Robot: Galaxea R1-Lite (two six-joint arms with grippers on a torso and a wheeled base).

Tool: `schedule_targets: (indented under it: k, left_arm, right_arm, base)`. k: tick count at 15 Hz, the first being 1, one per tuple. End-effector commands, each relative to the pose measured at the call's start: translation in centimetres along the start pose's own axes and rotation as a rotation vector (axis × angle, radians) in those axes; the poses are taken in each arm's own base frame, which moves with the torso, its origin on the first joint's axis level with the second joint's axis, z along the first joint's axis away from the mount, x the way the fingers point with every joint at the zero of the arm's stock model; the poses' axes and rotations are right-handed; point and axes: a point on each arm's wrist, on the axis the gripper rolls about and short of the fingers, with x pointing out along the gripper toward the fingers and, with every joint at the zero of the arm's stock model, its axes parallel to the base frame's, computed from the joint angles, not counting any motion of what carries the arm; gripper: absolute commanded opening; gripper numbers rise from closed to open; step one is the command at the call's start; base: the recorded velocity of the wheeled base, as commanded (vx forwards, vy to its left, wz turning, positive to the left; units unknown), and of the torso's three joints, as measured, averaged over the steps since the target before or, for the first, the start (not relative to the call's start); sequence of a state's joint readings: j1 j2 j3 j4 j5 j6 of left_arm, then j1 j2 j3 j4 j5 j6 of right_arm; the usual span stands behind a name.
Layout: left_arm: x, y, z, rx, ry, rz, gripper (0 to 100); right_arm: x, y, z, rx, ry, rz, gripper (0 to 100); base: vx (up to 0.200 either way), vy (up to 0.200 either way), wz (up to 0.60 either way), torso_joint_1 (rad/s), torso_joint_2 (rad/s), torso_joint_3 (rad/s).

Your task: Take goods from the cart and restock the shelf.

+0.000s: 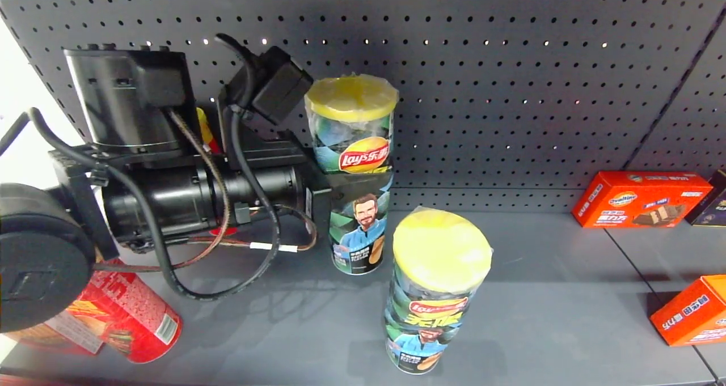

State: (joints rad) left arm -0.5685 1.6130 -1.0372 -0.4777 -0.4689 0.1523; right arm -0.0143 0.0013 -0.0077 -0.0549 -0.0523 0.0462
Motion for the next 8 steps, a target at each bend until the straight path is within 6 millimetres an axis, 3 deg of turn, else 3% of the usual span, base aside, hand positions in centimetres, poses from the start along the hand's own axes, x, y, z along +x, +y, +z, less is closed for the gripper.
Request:
schedule_targets:
  k: [1, 8]
  left_arm:
    - [2.0, 1.0, -1.1, -0.002, 0.025, -0.021, 0]
    - [6.4, 3.8, -1.9, 0.006, 0.012, -0.031, 0]
  right_arm:
    - [0.0, 0.0, 0.0, 0.000, 0.001, 0.001, 100]
    - [0.0, 0.0, 0.0, 0.000, 0.001, 0.001, 100]
  base:
    - [0.000, 0.000, 0.00, 0.000, 0.00, 0.000]
    - [0.000, 0.000, 0.00, 0.000, 0.00, 0.000]
